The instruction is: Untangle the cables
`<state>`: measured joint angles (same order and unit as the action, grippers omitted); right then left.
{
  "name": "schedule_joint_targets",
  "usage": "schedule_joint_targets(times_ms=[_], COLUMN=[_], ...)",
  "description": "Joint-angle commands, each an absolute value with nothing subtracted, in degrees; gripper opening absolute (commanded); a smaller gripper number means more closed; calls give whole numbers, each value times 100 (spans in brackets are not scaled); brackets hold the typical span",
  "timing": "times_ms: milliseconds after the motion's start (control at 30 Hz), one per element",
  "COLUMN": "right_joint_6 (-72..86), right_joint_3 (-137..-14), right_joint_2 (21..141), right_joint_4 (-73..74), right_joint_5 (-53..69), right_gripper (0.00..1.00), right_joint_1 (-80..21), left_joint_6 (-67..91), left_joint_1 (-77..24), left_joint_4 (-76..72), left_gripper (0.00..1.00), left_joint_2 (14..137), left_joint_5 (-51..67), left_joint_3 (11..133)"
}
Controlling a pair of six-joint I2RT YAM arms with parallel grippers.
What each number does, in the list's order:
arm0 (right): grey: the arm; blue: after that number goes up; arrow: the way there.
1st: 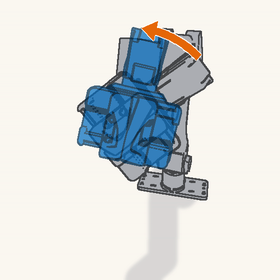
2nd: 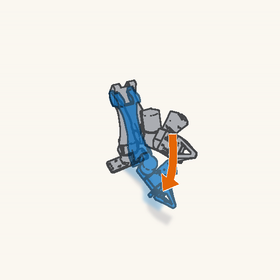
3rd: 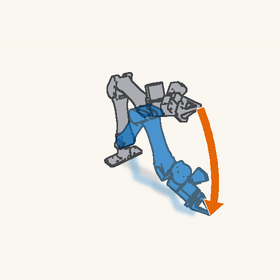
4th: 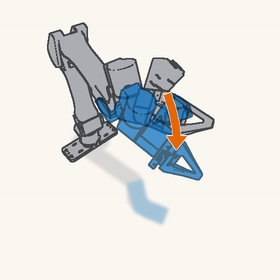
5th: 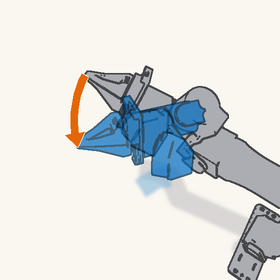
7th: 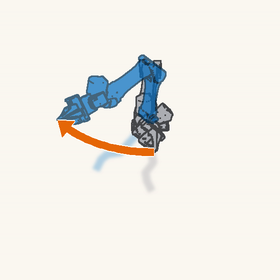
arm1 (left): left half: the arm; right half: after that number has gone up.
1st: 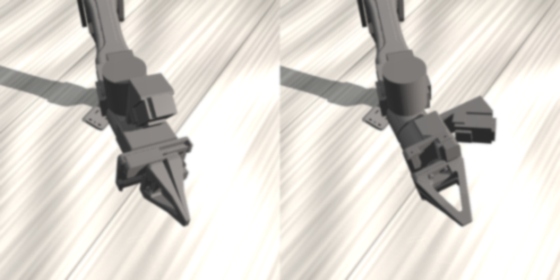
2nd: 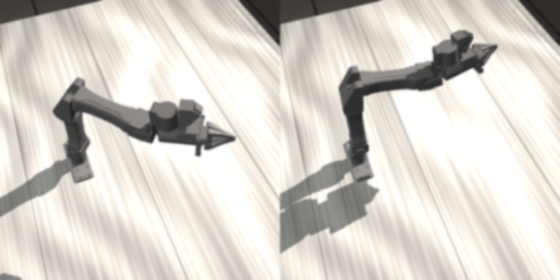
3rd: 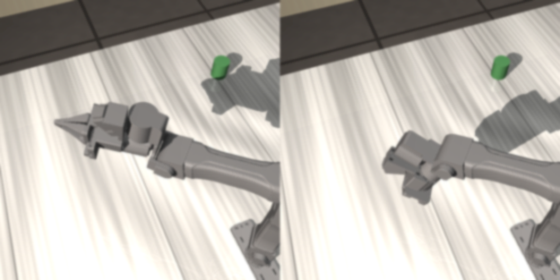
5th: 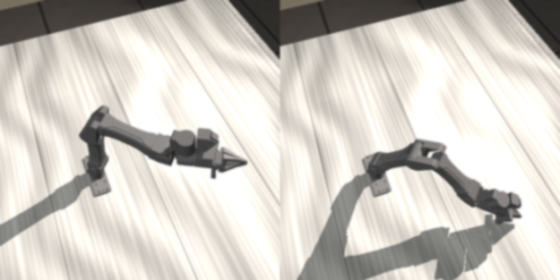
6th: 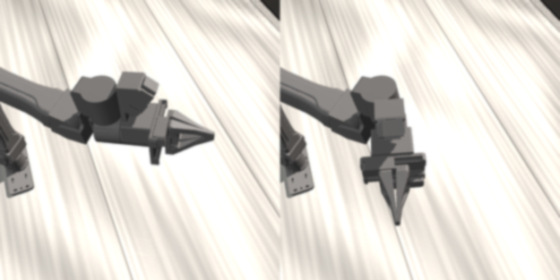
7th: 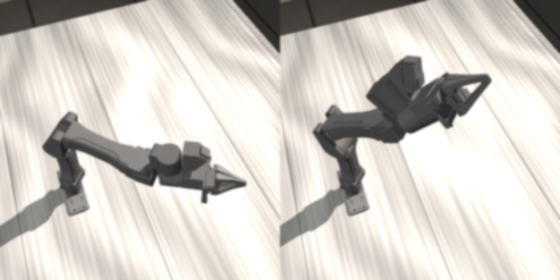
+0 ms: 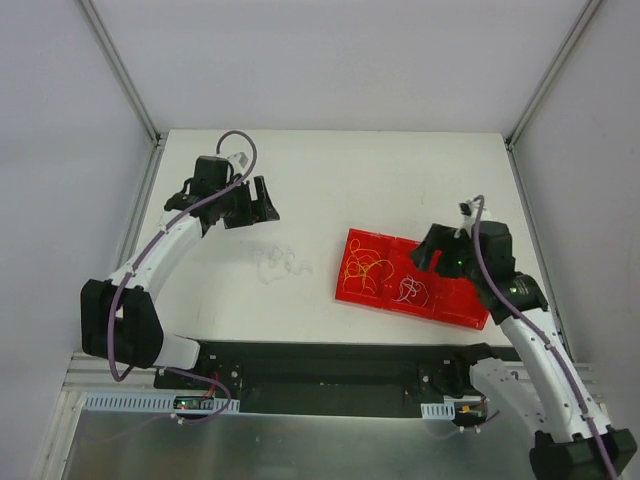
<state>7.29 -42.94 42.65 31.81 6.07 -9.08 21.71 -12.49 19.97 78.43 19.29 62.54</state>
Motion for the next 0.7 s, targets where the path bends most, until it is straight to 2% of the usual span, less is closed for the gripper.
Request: schedule_joint_targets(times_ms=[0,133,267,333,400,667], right_joint_6=[1071,959,125,-243,-631,-1670], right_joint_3=[-4272,-4761,-6359,-7308,-8021,-9316], right_joint_2=[4472,5831,7800,8793,9454,11284], right_joint_4=[1840,906,1430,2402,2776,3419], right_joint_5=[1187,940,1116,976,1063,1758], right_gripper=[82,83,83,81,79,77], right_joint_1=[-2685,-4119,-4877,-4931,-4948,-4931], left_joint_6=[2486,2601,2304,2189,2127,2215], left_joint_1=[-898,-266,228,325,343,378], left_joint_4=[2329,2320,2215,2224,2162,2066], left_gripper=[74,66,65,66,68,71], left_joint_2=[7945,8331,8429,8324,8192,7875], left_joint_5=[2178,3223,3367,3243,3322,3427], left_joint_3=[6145,5942,5687,5599,5590,5564])
